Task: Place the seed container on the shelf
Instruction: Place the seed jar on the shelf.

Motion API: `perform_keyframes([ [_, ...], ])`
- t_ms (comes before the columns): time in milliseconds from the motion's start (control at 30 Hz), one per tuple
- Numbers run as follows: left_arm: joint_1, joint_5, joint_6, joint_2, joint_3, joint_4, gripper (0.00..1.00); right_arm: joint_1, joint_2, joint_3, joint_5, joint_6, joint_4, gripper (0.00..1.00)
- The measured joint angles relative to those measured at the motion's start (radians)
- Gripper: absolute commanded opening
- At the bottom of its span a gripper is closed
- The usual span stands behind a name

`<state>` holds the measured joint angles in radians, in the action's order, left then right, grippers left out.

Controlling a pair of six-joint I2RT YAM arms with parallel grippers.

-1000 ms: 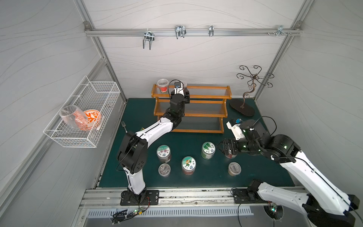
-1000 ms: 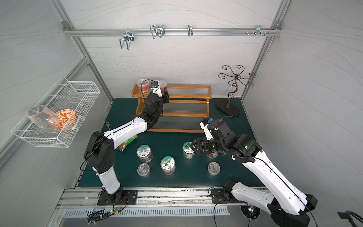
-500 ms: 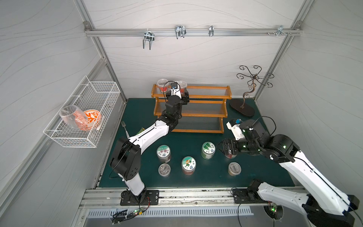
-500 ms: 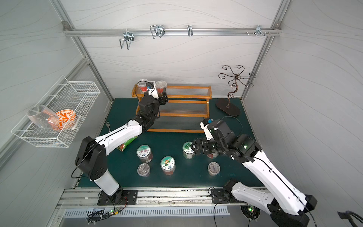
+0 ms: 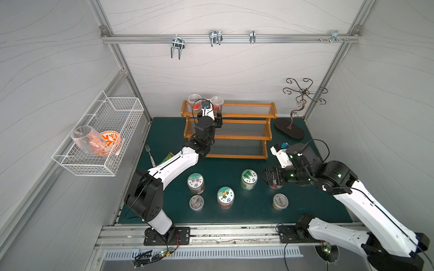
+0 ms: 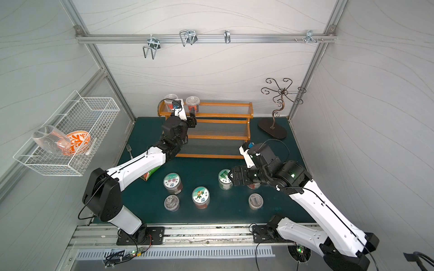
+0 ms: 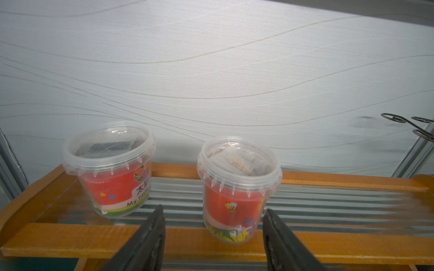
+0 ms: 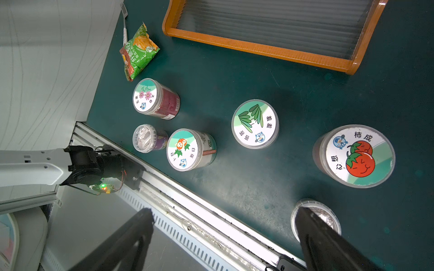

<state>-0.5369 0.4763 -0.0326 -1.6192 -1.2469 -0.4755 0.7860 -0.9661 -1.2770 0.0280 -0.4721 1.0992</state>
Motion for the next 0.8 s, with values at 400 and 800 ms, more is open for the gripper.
perform_keyframes([
  [400, 0.005, 0.033, 0.003, -0.063, -0.053, 0.032, 0.67, -0.016, 0.001, 0.006, 0.000, 0.000, 0.000, 0.99],
  [800, 0.024, 0.062, 0.005, -0.085, -0.079, 0.066, 0.66, -0.022, 0.013, 0.022, 0.011, 0.000, 0.000, 0.99],
])
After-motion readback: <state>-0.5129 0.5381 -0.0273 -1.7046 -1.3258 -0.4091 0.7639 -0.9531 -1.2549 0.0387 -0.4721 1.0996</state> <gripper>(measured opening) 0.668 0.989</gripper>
